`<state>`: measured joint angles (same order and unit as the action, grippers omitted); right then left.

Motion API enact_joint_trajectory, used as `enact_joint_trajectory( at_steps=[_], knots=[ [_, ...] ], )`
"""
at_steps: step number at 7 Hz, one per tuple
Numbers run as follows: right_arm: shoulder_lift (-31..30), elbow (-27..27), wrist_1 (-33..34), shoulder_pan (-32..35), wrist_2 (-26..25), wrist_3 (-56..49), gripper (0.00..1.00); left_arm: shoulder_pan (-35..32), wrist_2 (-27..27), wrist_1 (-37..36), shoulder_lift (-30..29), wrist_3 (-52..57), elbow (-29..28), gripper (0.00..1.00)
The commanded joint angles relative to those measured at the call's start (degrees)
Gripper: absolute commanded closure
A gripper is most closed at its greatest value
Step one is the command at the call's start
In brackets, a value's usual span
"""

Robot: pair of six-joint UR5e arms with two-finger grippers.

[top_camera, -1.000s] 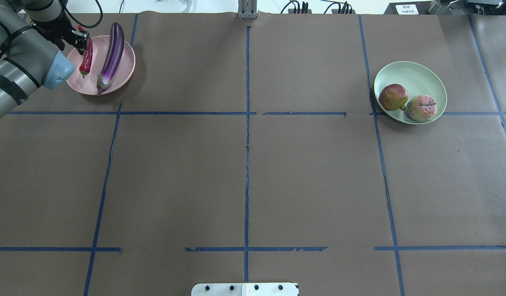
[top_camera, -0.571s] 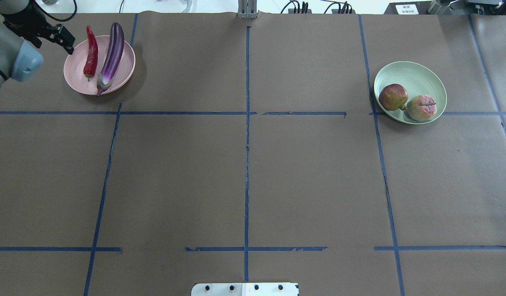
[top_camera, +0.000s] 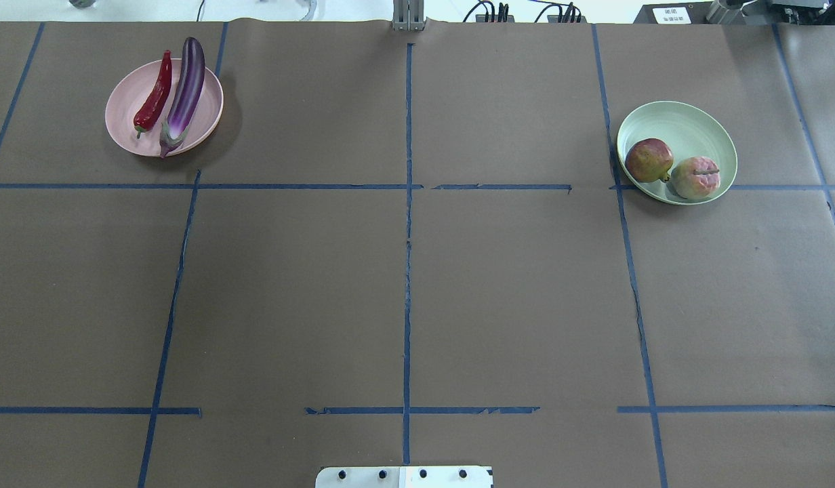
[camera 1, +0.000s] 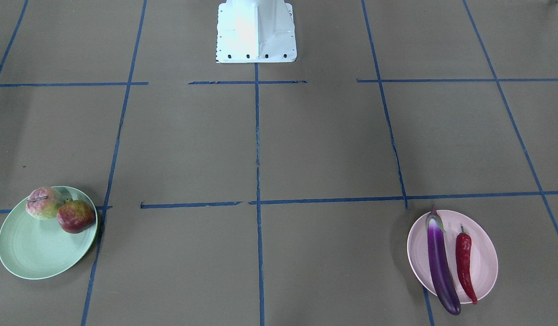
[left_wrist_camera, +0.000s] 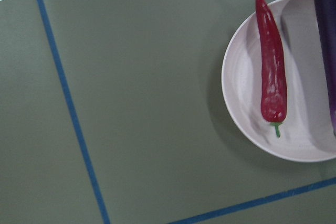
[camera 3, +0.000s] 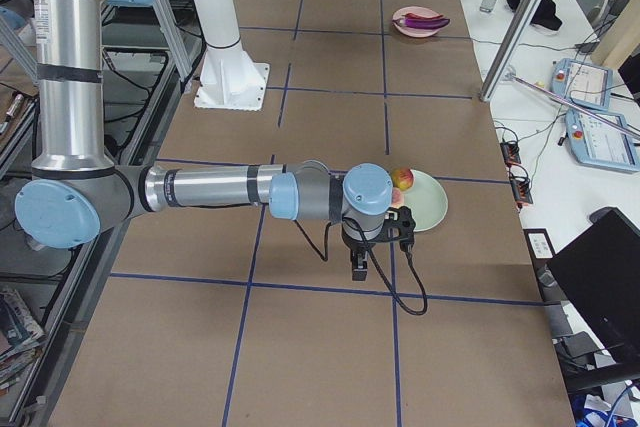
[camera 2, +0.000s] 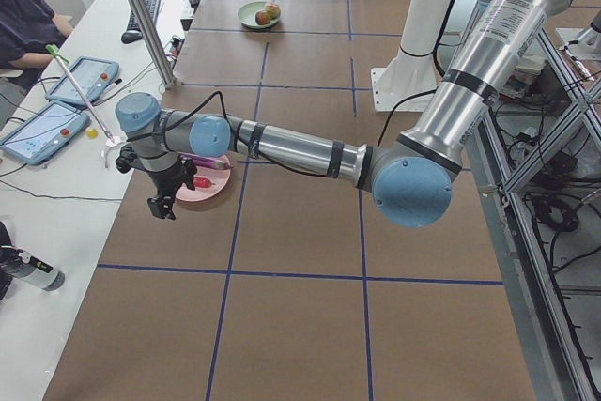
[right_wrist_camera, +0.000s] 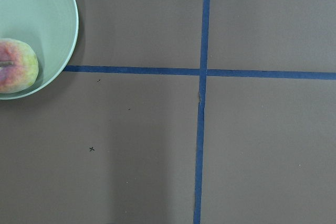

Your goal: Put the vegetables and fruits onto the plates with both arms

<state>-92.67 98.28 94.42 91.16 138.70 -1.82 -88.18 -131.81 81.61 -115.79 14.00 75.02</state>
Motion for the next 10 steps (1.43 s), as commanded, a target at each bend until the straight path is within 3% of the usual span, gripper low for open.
enact_joint_trajectory(
  at_steps=[1,2,4,5,6,8,10],
  knots=[
    [-0.06,0.07,0.06,0.07,0.08,0.15,0.00,-5.32,-0.11,-3.39,8.51,4.04,3.18,0.00],
    [-0.06,0.16,0.06,0.07,0.08,0.15,0.00,-5.24,-0.12,-0.34,13.87,2.80,6.34,0.00],
    [-0.15,0.07,0.06,0.07,0.08,0.15,0.00,-5.24,0.49,15.25,23.80,3.05,11.26,0.00],
    [-0.15,0.07,0.06,0.07,0.08,0.15,0.00,-5.24,-0.20,23.16,28.64,3.14,10.86,0.00],
    [-0.15,0.07,0.06,0.07,0.08,0.15,0.00,-5.16,0.05,23.16,32.08,2.61,12.42,0.00],
    [-0.15,0.16,0.06,0.07,0.08,0.06,0.00,-4.98,0.14,6.45,31.68,2.61,18.02,0.00],
    [-0.15,0.16,-0.02,0.07,-0.01,0.06,0.00,-5.07,-0.03,4.70,31.68,3.05,20.87,0.00]
  ],
)
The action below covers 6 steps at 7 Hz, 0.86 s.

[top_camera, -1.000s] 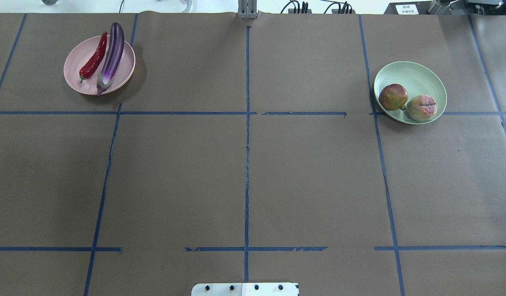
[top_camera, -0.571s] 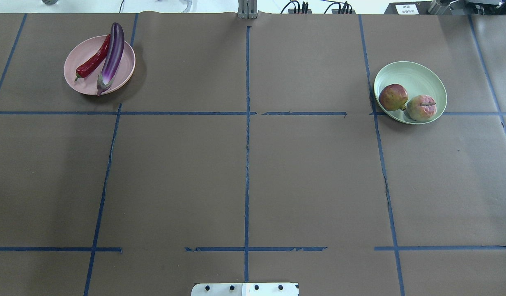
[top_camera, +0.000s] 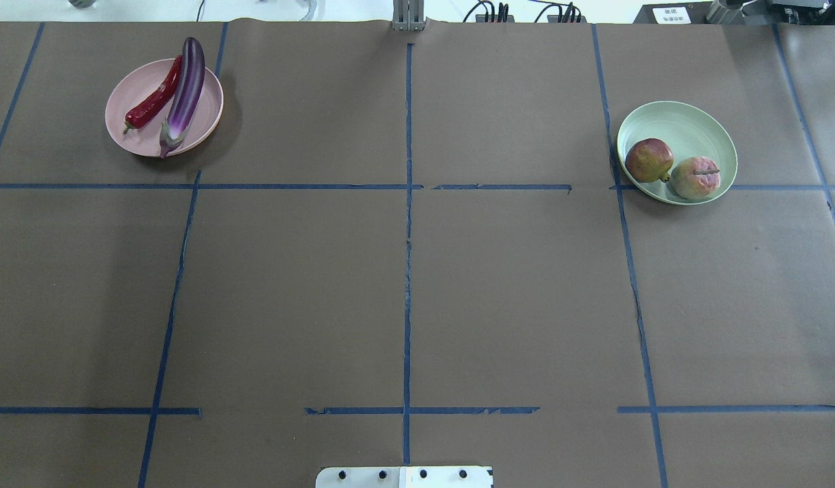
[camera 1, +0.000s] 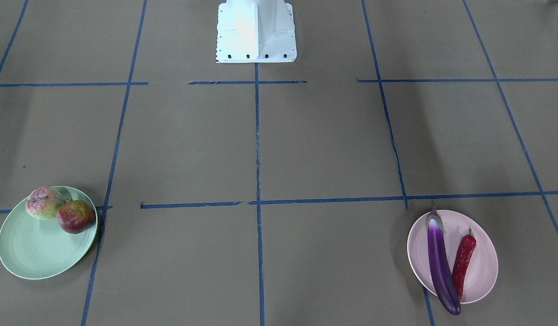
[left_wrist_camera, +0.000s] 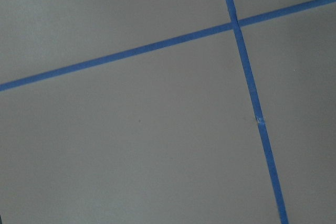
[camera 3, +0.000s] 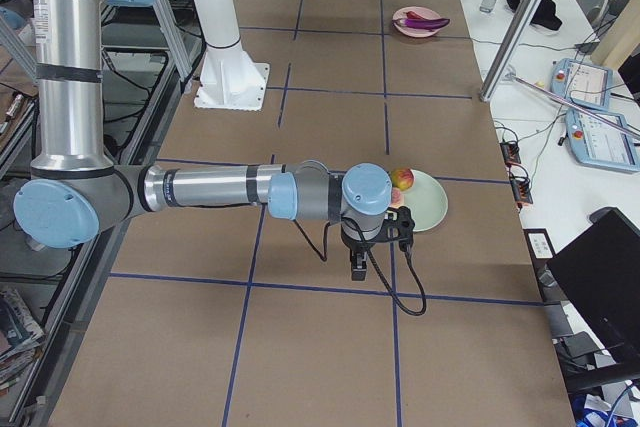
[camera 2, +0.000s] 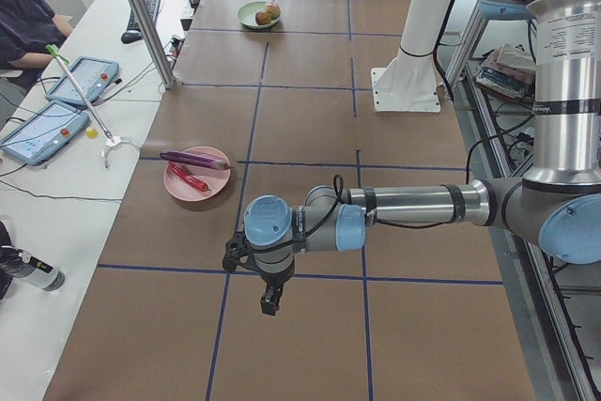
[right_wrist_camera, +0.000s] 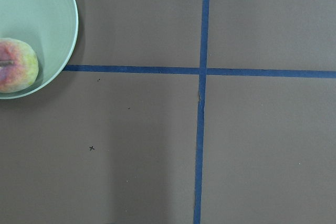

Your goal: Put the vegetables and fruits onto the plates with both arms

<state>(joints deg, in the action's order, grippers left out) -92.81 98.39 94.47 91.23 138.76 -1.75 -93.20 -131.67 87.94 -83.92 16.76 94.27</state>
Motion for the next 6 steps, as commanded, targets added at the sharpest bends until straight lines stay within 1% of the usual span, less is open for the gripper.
enact_joint_trajectory(
  at_steps=[1,2,6],
  knots=[
    [-0.09,0.05,-0.07,0.00,-0.25,-0.18,0.00,-0.05,-0.26,-0.94,0.33,0.29,2.23,0.00],
    [-0.17,0.05,-0.07,0.00,-1.81,-0.35,0.00,-0.05,-0.17,-0.75,0.25,0.38,2.41,0.00],
    [-0.26,0.05,-0.07,0.00,-2.09,0.08,0.00,-0.05,-0.26,-0.67,-0.02,0.56,2.59,0.00]
  ],
)
